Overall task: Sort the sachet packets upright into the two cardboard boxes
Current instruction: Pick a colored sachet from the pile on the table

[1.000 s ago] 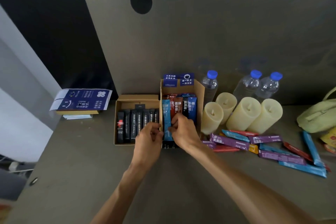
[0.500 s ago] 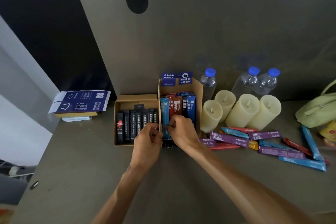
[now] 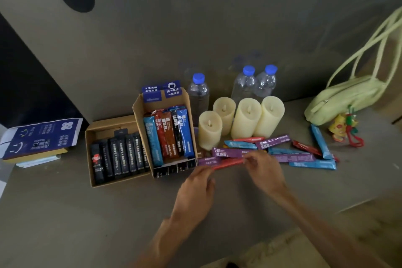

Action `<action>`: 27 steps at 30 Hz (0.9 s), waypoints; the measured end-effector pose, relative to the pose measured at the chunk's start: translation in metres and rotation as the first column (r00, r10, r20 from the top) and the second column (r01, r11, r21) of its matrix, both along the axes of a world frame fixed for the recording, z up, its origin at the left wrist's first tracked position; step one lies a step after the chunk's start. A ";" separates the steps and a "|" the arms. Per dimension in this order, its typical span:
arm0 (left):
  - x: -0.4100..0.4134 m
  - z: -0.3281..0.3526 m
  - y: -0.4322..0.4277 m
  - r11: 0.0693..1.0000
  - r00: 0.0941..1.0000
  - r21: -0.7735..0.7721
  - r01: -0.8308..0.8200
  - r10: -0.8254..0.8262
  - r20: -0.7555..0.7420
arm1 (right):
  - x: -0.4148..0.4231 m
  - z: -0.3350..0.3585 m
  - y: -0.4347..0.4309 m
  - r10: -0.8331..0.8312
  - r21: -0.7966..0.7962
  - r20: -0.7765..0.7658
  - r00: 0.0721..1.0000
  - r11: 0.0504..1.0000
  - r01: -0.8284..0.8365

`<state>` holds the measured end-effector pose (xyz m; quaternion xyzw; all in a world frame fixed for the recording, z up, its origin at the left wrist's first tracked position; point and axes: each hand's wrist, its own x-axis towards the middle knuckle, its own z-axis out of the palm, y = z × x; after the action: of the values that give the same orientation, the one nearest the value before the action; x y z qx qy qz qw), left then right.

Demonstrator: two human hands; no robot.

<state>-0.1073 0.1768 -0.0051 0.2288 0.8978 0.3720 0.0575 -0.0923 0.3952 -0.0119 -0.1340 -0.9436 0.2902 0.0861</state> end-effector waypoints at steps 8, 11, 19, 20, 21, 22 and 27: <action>-0.004 -0.014 0.036 0.878 0.984 -0.472 0.083 0.002 0.177 | -0.006 -0.015 0.032 0.016 0.130 0.059 0.998 0.991 -0.023; -0.002 -0.014 0.039 0.875 0.986 -0.476 0.084 -0.004 0.167 | -0.012 -0.016 0.028 0.006 0.133 0.080 0.997 0.991 -0.016; 0.007 -0.013 0.037 0.891 0.984 -0.443 0.096 -0.018 0.178 | -0.012 -0.009 0.041 0.116 0.137 0.147 0.982 0.981 -0.136; 0.007 -0.012 0.035 0.906 0.985 -0.413 0.094 -0.023 0.172 | -0.010 -0.009 0.045 0.135 0.124 0.162 0.978 0.980 -0.156; 0.008 -0.011 0.033 0.924 0.987 -0.372 0.089 -0.031 0.158 | -0.007 -0.010 0.050 0.151 0.105 0.163 0.975 0.980 -0.169; 0.010 -0.010 0.032 0.942 0.989 -0.326 0.083 -0.038 0.140 | -0.002 -0.011 0.055 0.157 0.072 0.158 0.975 0.983 -0.170; 0.013 0.012 0.026 0.988 0.986 0.092 -0.127 0.115 0.125 | 0.026 0.005 0.043 0.130 -0.265 0.110 0.985 0.959 -0.097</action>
<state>-0.0939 0.2029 0.0071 0.1539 0.8854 0.4319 0.0768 -0.0662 0.4380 -0.0066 -0.1076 -0.9073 0.4064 -0.0089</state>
